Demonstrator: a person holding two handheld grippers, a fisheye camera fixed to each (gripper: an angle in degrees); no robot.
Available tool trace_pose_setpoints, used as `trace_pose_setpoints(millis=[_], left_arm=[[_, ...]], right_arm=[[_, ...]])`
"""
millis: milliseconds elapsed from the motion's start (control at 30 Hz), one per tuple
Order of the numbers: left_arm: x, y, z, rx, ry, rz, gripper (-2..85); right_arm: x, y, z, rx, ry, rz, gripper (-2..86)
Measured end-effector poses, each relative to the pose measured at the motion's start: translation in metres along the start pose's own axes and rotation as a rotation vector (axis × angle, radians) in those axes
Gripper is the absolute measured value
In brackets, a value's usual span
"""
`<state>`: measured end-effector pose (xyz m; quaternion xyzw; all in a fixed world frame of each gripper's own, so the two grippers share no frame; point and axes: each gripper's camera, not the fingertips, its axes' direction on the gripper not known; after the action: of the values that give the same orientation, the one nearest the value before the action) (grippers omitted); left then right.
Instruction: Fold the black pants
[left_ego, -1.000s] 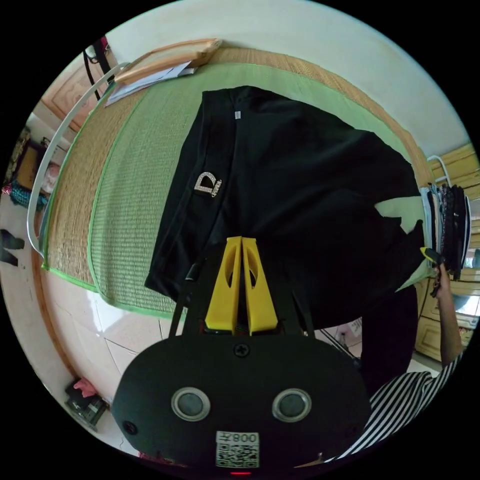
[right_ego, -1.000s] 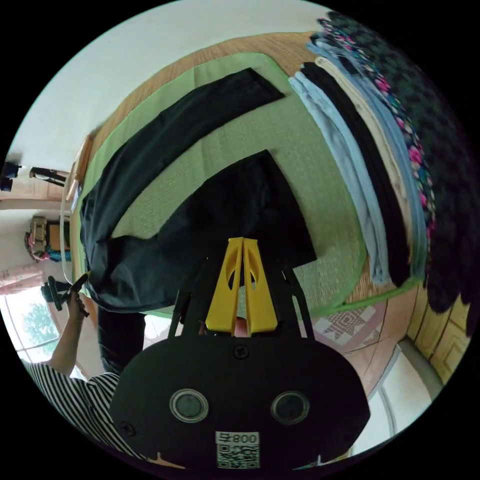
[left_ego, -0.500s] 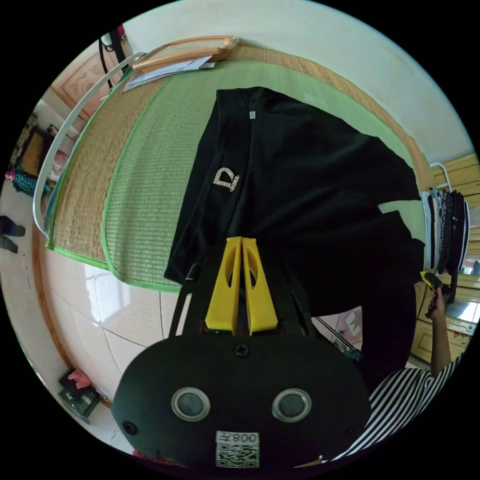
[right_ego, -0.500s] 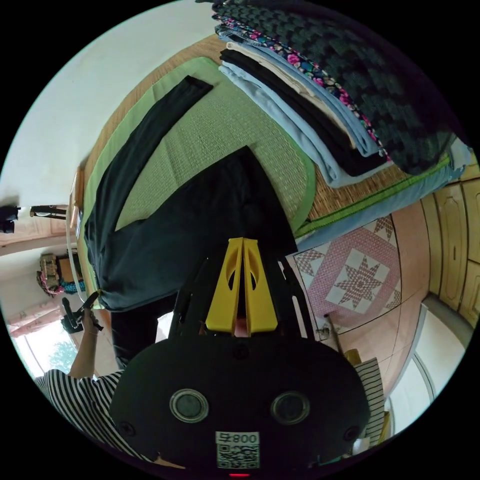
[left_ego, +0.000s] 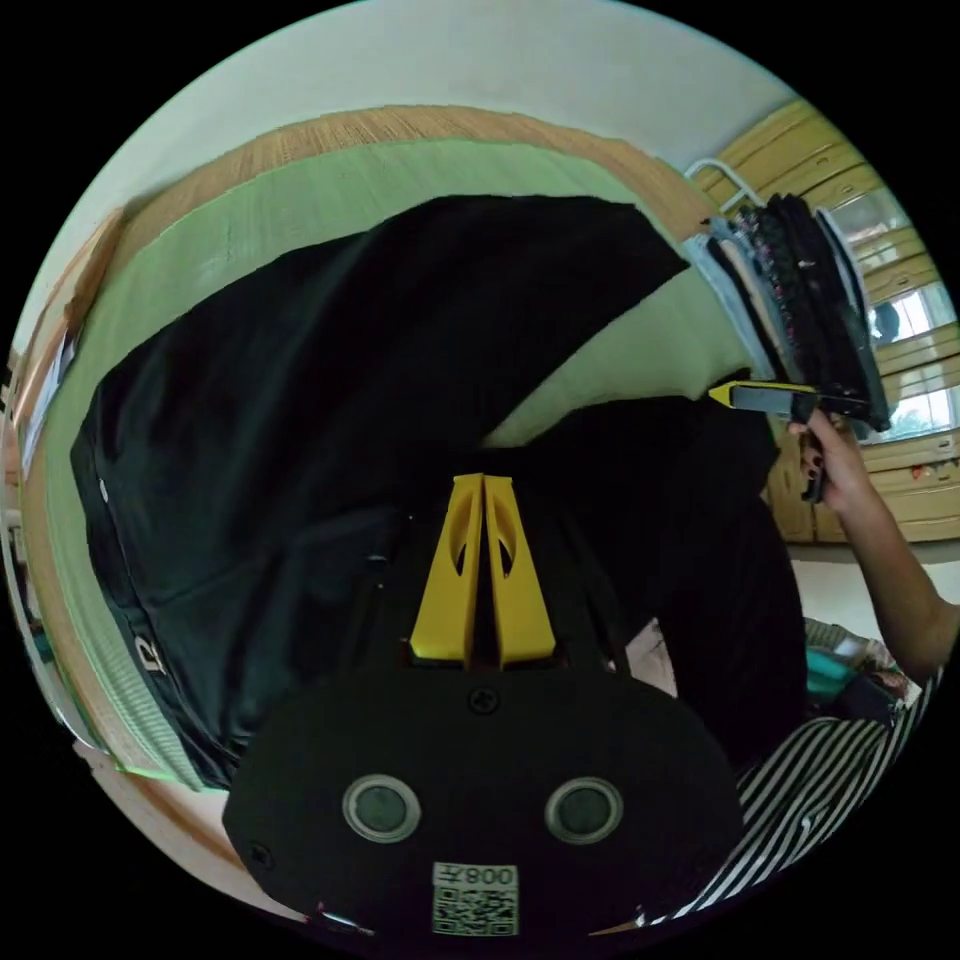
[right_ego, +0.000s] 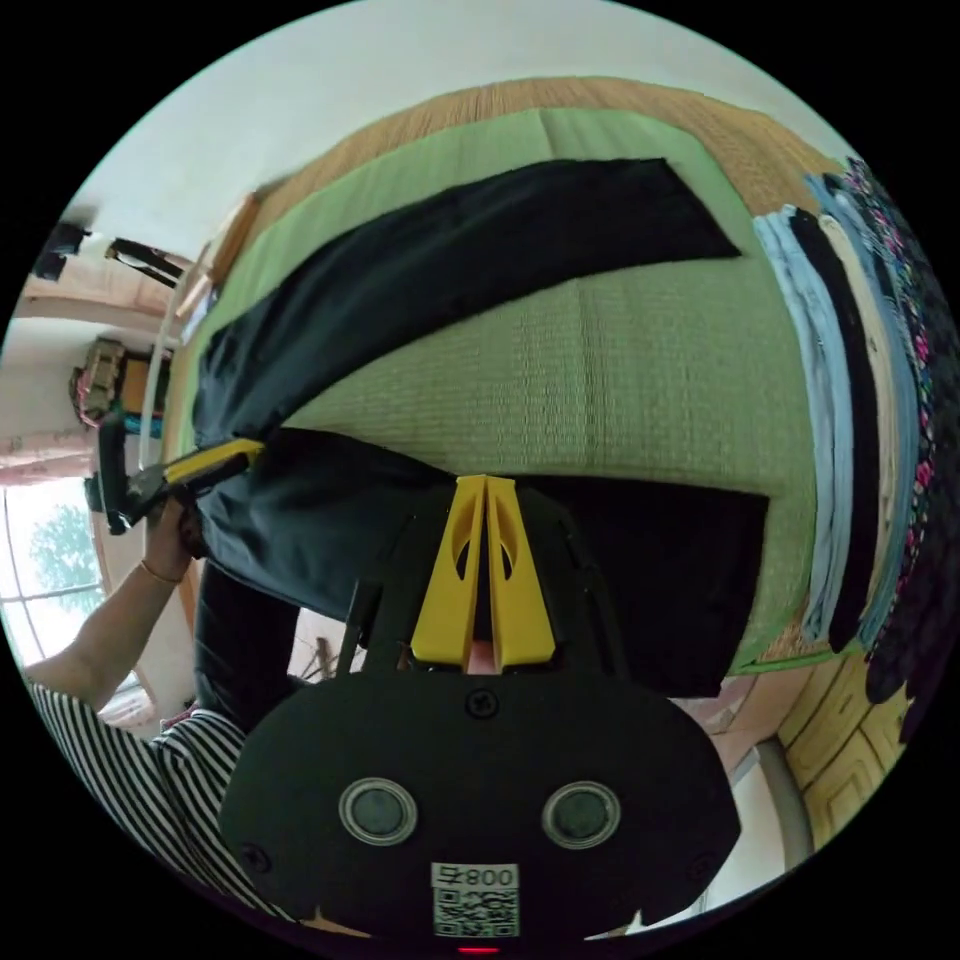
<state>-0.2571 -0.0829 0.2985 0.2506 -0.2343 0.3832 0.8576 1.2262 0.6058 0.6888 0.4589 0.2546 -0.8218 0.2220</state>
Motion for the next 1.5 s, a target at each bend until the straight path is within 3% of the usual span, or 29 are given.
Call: trace_pose_setpoints(millis=[267, 400, 533, 633, 833, 1133, 1500], left_arm=[[-0.027, -0.003, -0.034, 0.059, 0.012, -0.077, 0.1], [-0.026, 0.025, -0.051, 0.117, 0.073, -0.103, 0.1], [-0.037, 0.038, -0.051, 0.058, 0.076, -0.142, 0.1], [-0.049, 0.045, -0.084, 0.175, 0.087, -0.178, 0.1], [-0.120, 0.057, -0.138, 0.290, 0.000, -0.357, 0.0], [-0.198, 0.044, -0.142, 0.201, -0.120, -0.476, 0.0], [-0.229, 0.043, -0.176, 0.210, -0.140, -0.445, 0.0]], right_arm=[[0.030, -0.029, 0.000, 0.092, -0.042, 0.037, 0.0], [0.043, 0.010, -0.014, 0.168, -0.061, 0.056, 0.0], [0.078, 0.046, 0.008, 0.160, -0.010, 0.164, 0.0], [0.097, 0.042, 0.008, 0.179, -0.110, 0.200, 0.0], [0.078, -0.007, -0.020, 0.282, -0.123, 0.109, 0.0], [0.006, -0.119, 0.034, 0.112, 0.010, -0.098, -0.2], [0.017, -0.076, 0.043, 0.119, -0.036, -0.063, 0.0]])
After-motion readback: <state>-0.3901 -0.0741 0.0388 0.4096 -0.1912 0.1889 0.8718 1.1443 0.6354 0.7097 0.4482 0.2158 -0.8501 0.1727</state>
